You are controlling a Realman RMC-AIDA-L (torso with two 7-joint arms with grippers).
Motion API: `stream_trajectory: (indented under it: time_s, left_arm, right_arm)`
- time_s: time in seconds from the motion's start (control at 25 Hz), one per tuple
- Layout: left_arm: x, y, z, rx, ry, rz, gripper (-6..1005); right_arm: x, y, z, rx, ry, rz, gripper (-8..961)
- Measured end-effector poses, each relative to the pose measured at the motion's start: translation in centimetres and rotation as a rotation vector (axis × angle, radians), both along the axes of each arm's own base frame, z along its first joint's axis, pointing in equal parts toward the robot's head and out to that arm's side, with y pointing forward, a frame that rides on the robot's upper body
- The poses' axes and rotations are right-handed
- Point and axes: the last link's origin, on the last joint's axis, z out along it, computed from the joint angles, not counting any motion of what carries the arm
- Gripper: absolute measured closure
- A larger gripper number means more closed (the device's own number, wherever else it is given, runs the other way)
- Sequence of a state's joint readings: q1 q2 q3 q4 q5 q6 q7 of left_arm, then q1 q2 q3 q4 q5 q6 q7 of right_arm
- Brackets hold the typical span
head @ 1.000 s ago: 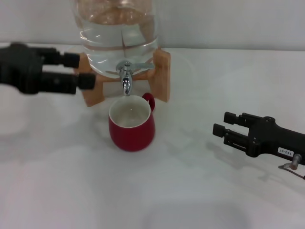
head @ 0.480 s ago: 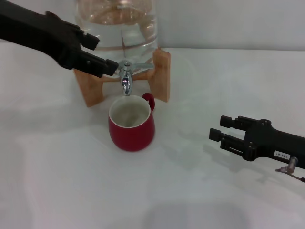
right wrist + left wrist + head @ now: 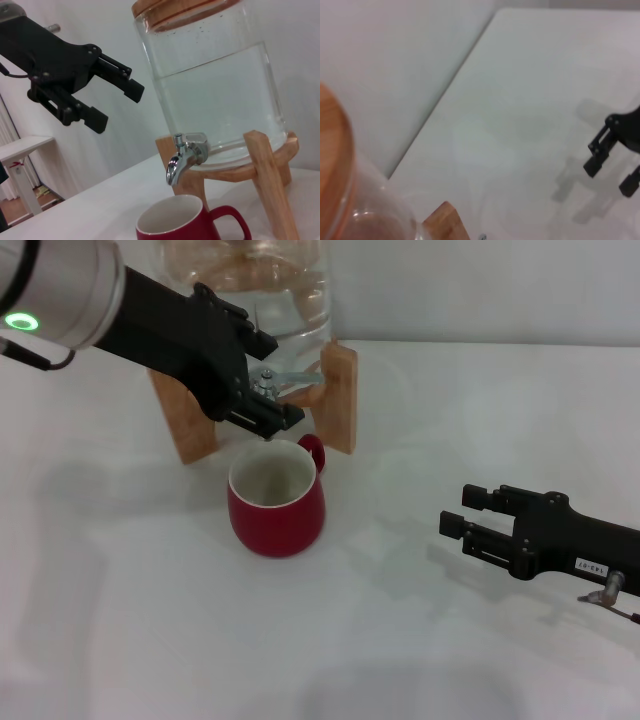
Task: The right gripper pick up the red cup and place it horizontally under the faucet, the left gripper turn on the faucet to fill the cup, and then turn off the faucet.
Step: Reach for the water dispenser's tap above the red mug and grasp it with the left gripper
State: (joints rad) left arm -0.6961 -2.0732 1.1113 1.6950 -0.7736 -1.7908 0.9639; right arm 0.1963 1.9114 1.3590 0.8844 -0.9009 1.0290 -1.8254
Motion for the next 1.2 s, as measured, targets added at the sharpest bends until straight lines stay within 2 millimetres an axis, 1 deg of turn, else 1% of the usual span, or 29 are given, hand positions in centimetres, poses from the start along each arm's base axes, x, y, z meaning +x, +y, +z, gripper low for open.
stream_trajectory:
  time_s: [0.2, 0.4, 0.76, 0.96, 1.2]
  left_arm:
    - [0.3, 0.2, -1.2, 0.0, 0.1, -0.053, 255]
    - [0.5, 0.7, -2.7, 0.041, 0.204, -0.1, 256]
    - [1.6, 1.1, -4.0, 0.07, 0.229, -0.191, 257]
    - [1.4, 1.6, -4.6, 0.063, 0.239, -0.195, 257]
    - [1.5, 2.2, -4.7, 0.074, 0.226, -0.183, 258]
  right_arm:
    - [0.0, 0.0, 0.1, 0.001, -0.001, 0.0, 426]
    - [0.0, 0.1, 0.1, 0.002, -0.001, 0.0, 426]
    - [0.0, 0.1, 0.1, 0.002, -0.001, 0.0, 426]
    - [0.1, 0.2, 0.3, 0.01, 0.001, -0.003, 426]
    - [0.0, 0.3, 0.3, 0.009, 0.001, -0.002, 426]
